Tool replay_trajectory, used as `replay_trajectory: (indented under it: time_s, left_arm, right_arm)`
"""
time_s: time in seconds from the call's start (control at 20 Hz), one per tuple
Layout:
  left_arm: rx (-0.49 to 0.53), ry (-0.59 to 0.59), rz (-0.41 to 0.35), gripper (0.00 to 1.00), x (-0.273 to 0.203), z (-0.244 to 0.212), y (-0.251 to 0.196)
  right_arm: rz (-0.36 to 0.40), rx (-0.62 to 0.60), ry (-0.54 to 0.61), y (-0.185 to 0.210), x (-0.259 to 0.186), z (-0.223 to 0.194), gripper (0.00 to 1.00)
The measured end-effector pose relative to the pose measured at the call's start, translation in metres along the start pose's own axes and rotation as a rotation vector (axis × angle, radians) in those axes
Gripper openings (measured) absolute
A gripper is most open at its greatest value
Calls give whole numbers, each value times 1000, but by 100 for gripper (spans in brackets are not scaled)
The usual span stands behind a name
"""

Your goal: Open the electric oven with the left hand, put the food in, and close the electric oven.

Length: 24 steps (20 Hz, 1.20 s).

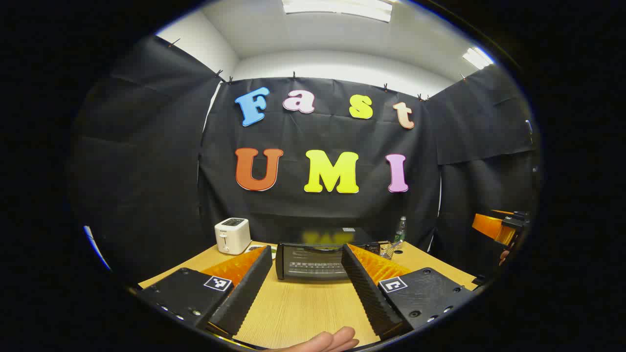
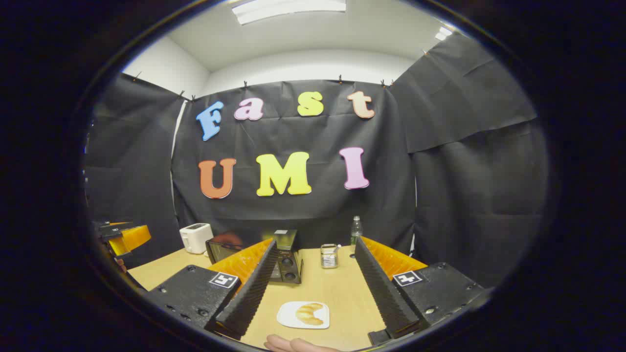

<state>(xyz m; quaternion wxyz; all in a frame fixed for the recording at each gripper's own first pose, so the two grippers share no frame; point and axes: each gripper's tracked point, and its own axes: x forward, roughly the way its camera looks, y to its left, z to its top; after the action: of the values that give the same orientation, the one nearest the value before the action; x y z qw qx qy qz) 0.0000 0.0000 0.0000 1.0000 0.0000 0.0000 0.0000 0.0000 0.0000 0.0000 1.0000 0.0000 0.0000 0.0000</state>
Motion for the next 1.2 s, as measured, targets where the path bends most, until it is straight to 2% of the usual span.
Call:
replay_trajectory:
  time_s: [0.6,0.8,1.2]
  left_arm:
    - [45,44,-24,94,24,-20,-1]
    - [54,100,-24,94,52,-37,3]
    - [55,155,-95,94,139,-49,-19]
  right_arm:
    - [22,27,14,-8,8,-13,96]
    - [32,30,13,-13,12,-21,96]
    - [43,49,19,-28,22,-36,96]
